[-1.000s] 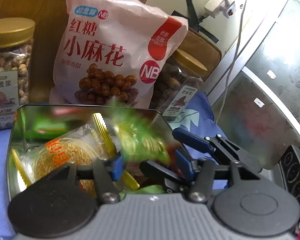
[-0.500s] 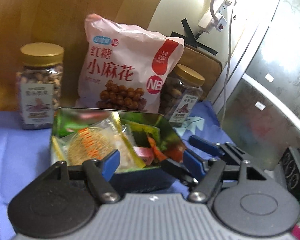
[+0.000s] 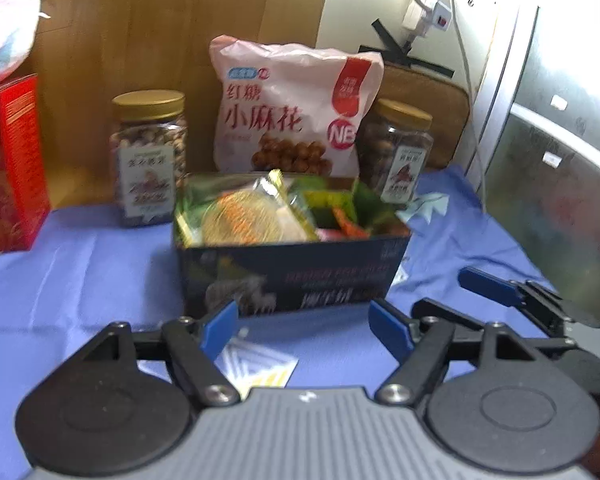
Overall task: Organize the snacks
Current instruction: 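Withdraw the left gripper from the tin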
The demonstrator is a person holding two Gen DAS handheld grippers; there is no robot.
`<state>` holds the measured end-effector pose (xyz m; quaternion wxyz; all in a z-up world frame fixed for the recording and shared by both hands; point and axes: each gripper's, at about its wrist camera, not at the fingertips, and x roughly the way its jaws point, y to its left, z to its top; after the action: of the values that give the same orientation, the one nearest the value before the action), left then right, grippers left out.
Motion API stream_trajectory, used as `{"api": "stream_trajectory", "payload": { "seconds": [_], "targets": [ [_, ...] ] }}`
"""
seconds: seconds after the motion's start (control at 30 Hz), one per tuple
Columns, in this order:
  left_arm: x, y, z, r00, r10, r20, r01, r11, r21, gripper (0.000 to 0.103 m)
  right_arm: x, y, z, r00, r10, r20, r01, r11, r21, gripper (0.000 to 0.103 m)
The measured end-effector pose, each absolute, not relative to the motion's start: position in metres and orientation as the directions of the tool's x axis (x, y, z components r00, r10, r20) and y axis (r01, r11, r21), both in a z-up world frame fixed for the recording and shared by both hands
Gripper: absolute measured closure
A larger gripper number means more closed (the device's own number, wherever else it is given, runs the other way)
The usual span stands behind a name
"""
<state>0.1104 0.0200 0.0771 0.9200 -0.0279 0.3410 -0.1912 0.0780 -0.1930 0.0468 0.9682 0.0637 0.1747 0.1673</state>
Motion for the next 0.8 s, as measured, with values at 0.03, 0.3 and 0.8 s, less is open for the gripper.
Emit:
{"api": "stream_trajectory", "payload": {
  "seconds": [0.03,0.3,0.8],
  "targets": [
    [0.106,0.022,0.075,0.697,-0.359,-0.62,0.325,0.93,-0.173,0.029,0.074,-0.192,0.046,0.881,0.346,-0.323,-0.3,0.936,0.185,0.018],
    [0.076,0.038,0.061,0.713,-0.293,-0.638,0.261,0.954,-0.147,0.029,0.05,-0.183,0.04,0.855,0.363,-0.37,-0.295,0.928,0.228,0.018],
    [0.041,0.048,0.048,0.748,-0.209,-0.631,0.205,0.975,-0.079,0.016,0.015,-0.17,0.038,0.865,0.33,-0.379,-0.239,0.933,0.268,0.018]
  ]
}}
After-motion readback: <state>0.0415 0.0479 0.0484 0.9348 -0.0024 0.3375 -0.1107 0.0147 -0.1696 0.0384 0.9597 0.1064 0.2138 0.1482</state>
